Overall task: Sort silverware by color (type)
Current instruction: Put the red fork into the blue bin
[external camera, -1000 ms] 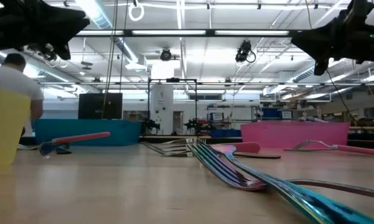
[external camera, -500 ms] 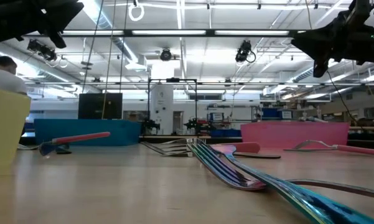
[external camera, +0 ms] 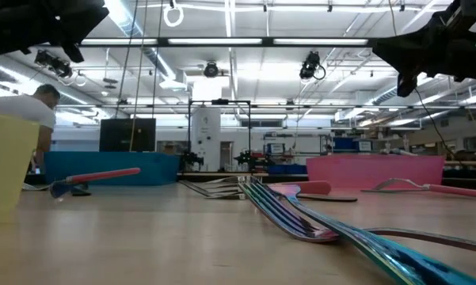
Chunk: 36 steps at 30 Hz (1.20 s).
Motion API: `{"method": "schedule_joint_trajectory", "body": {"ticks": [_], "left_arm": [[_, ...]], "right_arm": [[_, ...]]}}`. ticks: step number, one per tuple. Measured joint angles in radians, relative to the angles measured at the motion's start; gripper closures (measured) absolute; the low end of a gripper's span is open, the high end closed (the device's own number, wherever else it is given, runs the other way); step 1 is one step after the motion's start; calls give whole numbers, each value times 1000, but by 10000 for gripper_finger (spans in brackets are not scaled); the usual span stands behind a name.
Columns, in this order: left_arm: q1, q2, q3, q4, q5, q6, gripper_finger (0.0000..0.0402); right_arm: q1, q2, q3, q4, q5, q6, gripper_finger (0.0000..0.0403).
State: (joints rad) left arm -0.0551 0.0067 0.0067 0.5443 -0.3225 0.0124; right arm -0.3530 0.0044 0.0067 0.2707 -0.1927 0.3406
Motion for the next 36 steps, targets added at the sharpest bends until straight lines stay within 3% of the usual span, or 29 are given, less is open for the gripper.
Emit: {"method": "schedule_joint_trajectory", "body": {"ticks": [8,16,22,24,36], "left_arm": [[0,1,0,-91,-1,-4,310],[0,8,0,-165,-12,-72,310],[23,65,0,-138,-217,-131,310],[42,74,0,-137,-243,-132,310],[76,95,0,-165,-219,-172,306]], "right_arm": [[0,11,0,4,85,-81,322],[0,104,0,13,131,-135,283],[0,167,0,66,202,-139,269],[0,175,0,68,202,-144,269],[0,198,0,69,203,-134,268]]}}
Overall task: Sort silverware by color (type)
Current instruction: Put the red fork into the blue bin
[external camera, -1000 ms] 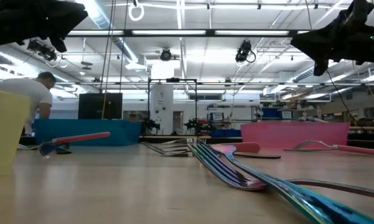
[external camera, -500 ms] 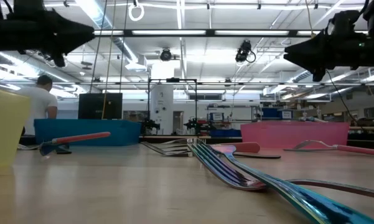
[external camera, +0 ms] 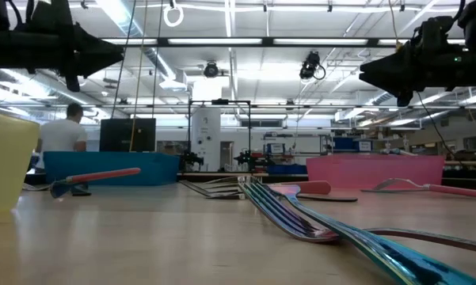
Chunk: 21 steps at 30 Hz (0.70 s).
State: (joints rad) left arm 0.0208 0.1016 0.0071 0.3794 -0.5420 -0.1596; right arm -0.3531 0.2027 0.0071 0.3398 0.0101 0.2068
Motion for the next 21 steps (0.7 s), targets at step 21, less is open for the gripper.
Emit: {"method": "schedule_joint_trajectory", "body": {"ticks": [21], "left_arm": [[-65,333,114,-201,269,-61,229]], "right_arm": [[-1,1,0,-3,129,-42,268]]}}
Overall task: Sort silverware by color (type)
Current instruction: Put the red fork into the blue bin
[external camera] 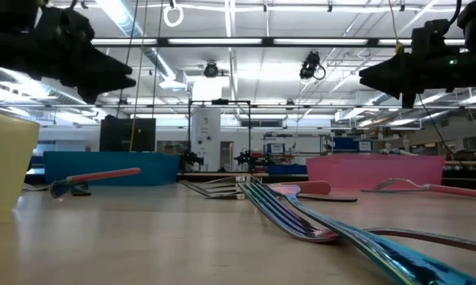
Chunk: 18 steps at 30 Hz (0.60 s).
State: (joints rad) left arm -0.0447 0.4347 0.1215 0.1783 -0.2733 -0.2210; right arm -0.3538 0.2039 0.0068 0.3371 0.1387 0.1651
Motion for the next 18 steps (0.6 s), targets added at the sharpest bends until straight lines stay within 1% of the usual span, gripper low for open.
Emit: {"method": "schedule_joint_trajectory", "body": {"ticks": [2,5,8,12,15,18], "left_arm": [[-18,60,51,-121,0,-24,230],[-53,142,120,-225,0,-83,230],[-94,219,170,-279,23,-78,230],[-130,313,231,-293,37,-38,230],[-135,372,265,-344,37,-29,230],[-130,406,271,-377,37,-21,230]], "right_arm": [[0,0,0,2,0,-11,268],[0,0,0,1,0,-11,269],[0,0,0,1,0,-7,268],[0,0,0,-10,0,-1,268],[0,0,0,-36,0,-1,268],[0,0,0,-59,0,-1,268]]}}
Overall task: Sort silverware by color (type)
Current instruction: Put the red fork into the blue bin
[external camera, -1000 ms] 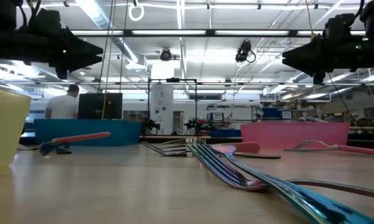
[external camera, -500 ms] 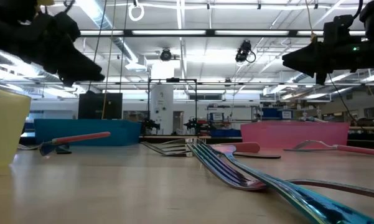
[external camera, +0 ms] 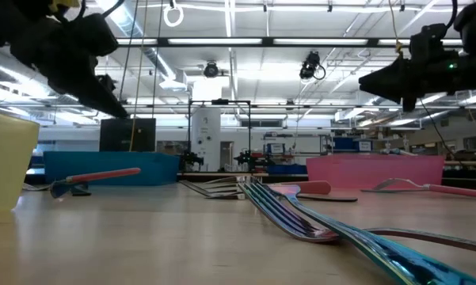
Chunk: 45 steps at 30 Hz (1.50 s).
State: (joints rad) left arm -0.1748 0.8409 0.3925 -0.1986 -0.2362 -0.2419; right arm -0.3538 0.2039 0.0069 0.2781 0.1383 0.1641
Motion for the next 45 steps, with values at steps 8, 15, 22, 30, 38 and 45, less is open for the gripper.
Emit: {"method": "schedule_joint_trajectory", "body": {"ticks": [8,15,22,30,38,45], "left_arm": [[47,73,-8,-76,0,-9,230],[111,130,-8,-93,103,-8,230],[164,184,-9,-113,130,2,230],[207,253,-9,-104,149,28,230],[211,333,-9,-60,167,29,231],[211,372,-9,-32,166,26,278]], "right_arm": [[0,1,0,-3,0,-9,268],[-1,1,0,-3,0,-9,268],[-1,1,0,-14,-2,47,268],[-1,1,0,-62,-28,80,269],[-1,1,0,-57,-28,78,269],[-1,1,0,-55,-28,76,269]]}}
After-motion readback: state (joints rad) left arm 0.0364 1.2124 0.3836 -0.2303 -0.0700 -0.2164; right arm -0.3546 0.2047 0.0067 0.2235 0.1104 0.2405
